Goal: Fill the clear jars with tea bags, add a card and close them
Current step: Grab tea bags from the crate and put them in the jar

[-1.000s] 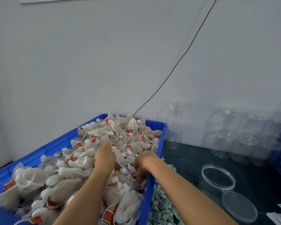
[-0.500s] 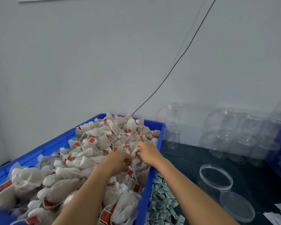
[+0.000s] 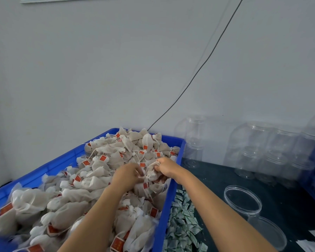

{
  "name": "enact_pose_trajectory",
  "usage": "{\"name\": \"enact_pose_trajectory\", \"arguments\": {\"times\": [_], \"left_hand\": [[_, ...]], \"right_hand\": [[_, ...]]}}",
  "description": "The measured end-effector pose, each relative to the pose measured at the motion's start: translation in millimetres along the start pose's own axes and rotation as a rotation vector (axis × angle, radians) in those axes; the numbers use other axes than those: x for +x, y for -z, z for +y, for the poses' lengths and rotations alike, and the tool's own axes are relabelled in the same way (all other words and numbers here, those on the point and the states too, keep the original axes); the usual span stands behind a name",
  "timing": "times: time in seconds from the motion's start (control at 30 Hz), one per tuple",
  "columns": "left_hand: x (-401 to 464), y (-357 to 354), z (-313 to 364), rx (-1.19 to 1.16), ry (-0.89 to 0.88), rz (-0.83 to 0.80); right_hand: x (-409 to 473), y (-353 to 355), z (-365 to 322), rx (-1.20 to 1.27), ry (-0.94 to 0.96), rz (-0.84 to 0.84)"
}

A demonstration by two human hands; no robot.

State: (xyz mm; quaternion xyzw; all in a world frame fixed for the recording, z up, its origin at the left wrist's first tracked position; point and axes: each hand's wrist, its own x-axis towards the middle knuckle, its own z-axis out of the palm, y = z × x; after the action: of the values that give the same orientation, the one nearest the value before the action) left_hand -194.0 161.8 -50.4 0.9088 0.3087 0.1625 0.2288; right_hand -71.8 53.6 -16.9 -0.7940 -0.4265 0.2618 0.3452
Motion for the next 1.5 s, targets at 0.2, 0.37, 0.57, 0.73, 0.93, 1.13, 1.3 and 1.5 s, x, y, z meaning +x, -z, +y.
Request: {"name": "enact_pose_trajectory", "arguments": {"times": [0.2, 0.37, 0.57, 0.73, 0.93, 1.13, 1.3, 1.5], "left_hand": [[-8, 20, 12, -0.574, -0.078, 0.057], [-14, 31, 15, -0.398, -0.251, -0.019], [-19, 36, 14, -0.202, -0.303, -0.066], [-18, 31, 18, -0.159, -0.291, 0.059], [-14, 39, 7, -0.223, -0.119, 0.395], [-13, 38, 4, -0.224, -0.035, 0.473], [-10, 33, 3, -0.208, 0.003, 0.390], [-10, 31, 2, -0.174, 0.031, 0.389]], "right_hand": [[10, -2, -6, 0.019, -0.171, 0.035], [20, -6, -8, 0.015, -0.341, 0.024], [11, -2, -10, 0.076, -0.267, -0.018], [-3, 0, -15, 0.213, -0.217, -0.071], [-9, -10, -14, -0.163, -0.080, -0.032], [-8, -35, -12, -0.581, 0.031, -0.449], [-3, -48, -9, -0.559, 0.023, -0.498], [1, -37, -4, -0.892, 0.207, 0.047]]}}
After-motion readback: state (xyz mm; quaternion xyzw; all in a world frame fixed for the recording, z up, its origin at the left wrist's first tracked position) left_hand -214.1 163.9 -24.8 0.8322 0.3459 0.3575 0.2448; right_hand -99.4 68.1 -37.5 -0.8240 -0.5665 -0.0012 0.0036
